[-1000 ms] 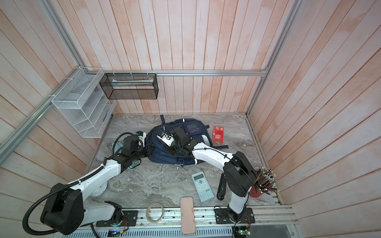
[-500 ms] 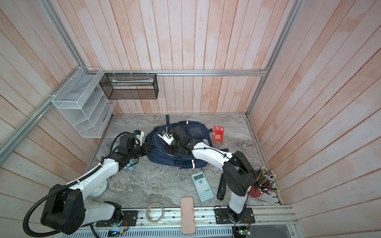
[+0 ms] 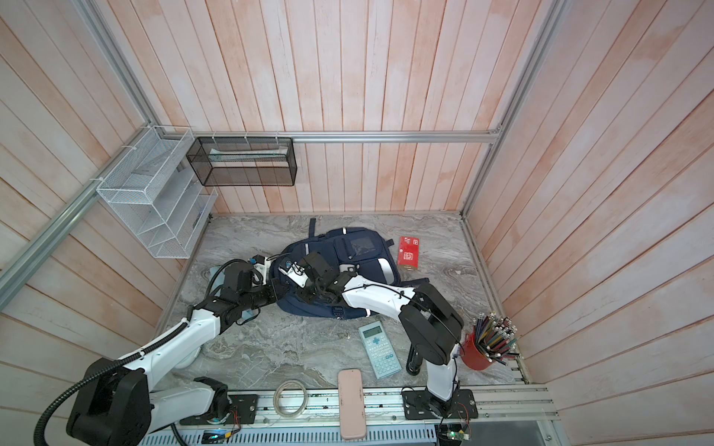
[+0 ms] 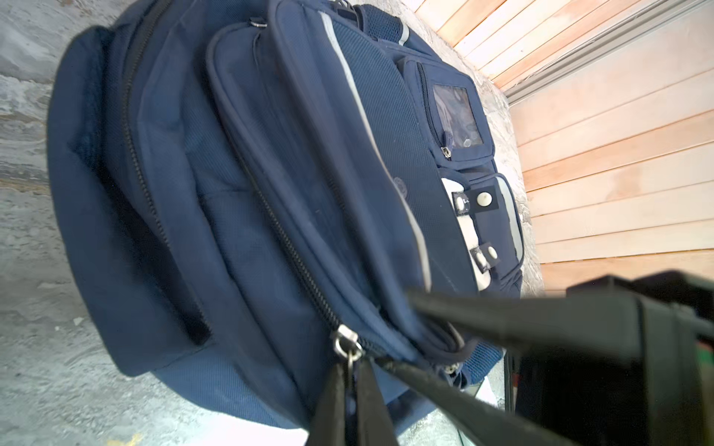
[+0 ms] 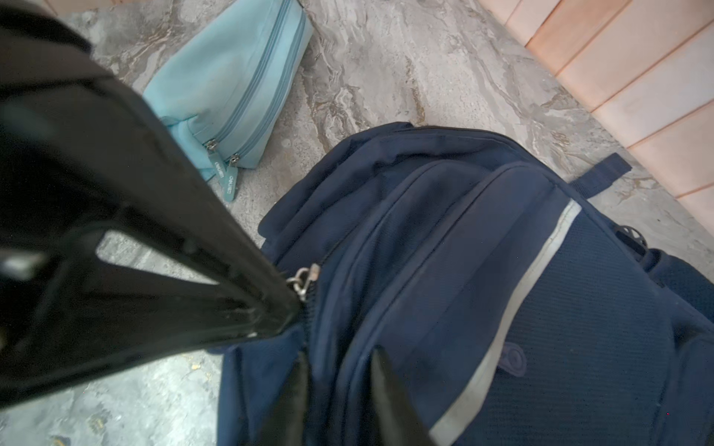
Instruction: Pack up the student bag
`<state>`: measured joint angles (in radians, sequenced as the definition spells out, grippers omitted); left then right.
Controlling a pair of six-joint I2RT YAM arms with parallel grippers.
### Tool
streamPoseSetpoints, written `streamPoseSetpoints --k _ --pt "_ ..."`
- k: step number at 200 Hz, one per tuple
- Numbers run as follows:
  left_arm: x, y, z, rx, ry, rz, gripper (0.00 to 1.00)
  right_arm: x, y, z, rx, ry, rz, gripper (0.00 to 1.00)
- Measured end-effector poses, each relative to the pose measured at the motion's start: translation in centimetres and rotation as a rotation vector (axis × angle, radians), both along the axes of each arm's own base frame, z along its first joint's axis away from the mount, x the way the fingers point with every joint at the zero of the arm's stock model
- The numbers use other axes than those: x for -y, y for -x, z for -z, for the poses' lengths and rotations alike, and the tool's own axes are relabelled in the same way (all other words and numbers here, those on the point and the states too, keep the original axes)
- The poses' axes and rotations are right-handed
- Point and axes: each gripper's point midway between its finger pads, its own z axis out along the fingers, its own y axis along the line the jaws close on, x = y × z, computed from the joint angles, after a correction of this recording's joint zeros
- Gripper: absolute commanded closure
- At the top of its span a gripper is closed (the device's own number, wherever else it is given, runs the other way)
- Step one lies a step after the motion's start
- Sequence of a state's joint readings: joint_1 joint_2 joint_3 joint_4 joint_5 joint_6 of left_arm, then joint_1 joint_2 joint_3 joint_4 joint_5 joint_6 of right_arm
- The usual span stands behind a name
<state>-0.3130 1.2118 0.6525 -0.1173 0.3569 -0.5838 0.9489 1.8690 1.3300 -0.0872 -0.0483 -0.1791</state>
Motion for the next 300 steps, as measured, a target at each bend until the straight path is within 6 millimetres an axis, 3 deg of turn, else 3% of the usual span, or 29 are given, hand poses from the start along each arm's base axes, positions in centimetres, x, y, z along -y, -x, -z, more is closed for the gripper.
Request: streamPoseSetpoints --k 47,88,121,136,158,173,187,197,225,252,270,290,300 --pt "-1.6 -1.5 1.1 -0.025 -0.008 -0.038 1.0 0.0 0.2 0.3 0.015 0.018 -0.024 1.0" --pt "-4.1 -5.1 2.3 -0.062 -0.047 -0.095 1.0 0.4 1.6 1.2 0.051 0.03 -0.098 1.0" --pt "-5.6 -9.9 1.8 -0.045 -0.085 -0.125 1.0 1.3 2.3 0.1 0.107 0.019 -0.143 1.0" --pt "-6.1 -10.7 1.6 -0.035 -0.089 -0.127 1.0 1.6 2.0 -0.5 0.129 0.007 -0.141 1.0" --pt "-6.3 -9.3 1.2 -0.024 -0.095 -0.124 1.0 2.7 1.8 -0.9 0.136 0.002 -0.133 0.99" --pt "-6.7 -7.4 0.7 -0.012 -0.099 -0.129 1.0 3.9 1.9 -1.2 0.133 -0.008 -0.123 0.91" --pt "-6.9 -5.4 0.1 0.001 -0.093 -0.128 1.0 5.2 1.8 -1.5 0.155 -0.009 -0.091 0.9" --pt "-6.8 -4.0 -0.3 0.01 -0.084 -0.122 1.0 6.1 1.6 -1.4 0.173 0.001 -0.057 0.82" --pt "-4.8 -0.8 -0.9 0.023 -0.054 -0.068 1.0 10.2 0.0 0.1 0.149 0.068 0.119 0.54" --pt "-1.7 1.3 -0.3 -0.012 -0.022 0.005 1.0 13.7 -0.7 0.0 0.123 0.071 0.23 0.45" --pt "1.0 2.6 -0.3 -0.024 -0.01 0.07 1.0 13.5 0.9 -2.1 0.139 0.002 0.209 0.43" --pt "3.2 3.7 -0.4 -0.033 0.014 0.125 1.0 11.4 2.9 -4.9 0.188 -0.092 0.126 0.43" --pt "3.6 3.9 -0.4 -0.038 0.021 0.135 1.0 10.2 3.4 -5.3 0.214 -0.105 0.083 0.44"
